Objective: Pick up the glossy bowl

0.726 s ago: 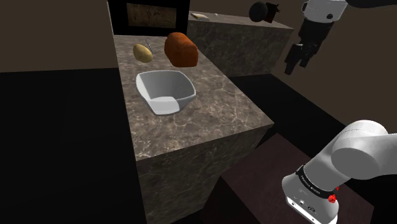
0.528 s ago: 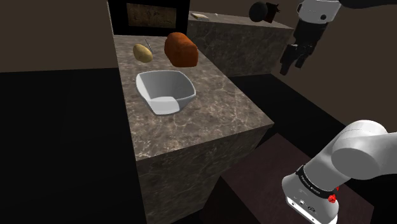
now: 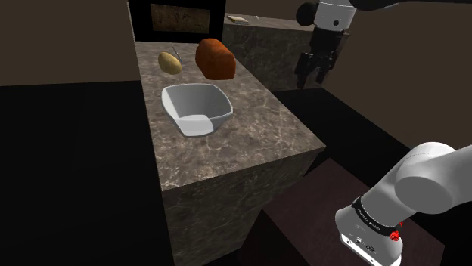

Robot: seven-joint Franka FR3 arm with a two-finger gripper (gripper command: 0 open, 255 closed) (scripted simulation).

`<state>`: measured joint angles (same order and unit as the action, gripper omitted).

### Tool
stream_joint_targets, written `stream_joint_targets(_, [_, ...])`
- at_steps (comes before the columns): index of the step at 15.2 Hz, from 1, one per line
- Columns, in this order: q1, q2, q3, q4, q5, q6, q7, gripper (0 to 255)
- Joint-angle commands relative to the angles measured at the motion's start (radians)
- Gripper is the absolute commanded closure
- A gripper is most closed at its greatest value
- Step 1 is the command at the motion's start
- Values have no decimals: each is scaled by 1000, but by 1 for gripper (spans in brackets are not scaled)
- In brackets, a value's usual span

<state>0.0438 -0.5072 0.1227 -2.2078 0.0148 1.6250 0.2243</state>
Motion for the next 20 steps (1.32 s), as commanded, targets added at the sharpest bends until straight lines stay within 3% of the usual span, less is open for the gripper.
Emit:
stream_joint_targets(1, [5,68,12,34,24,34,23,0])
stream_joint_targets(11, [34,414,62,287,114,137,120,0])
stream_joint_targets(20, [71,752,94,633,157,150,202,0])
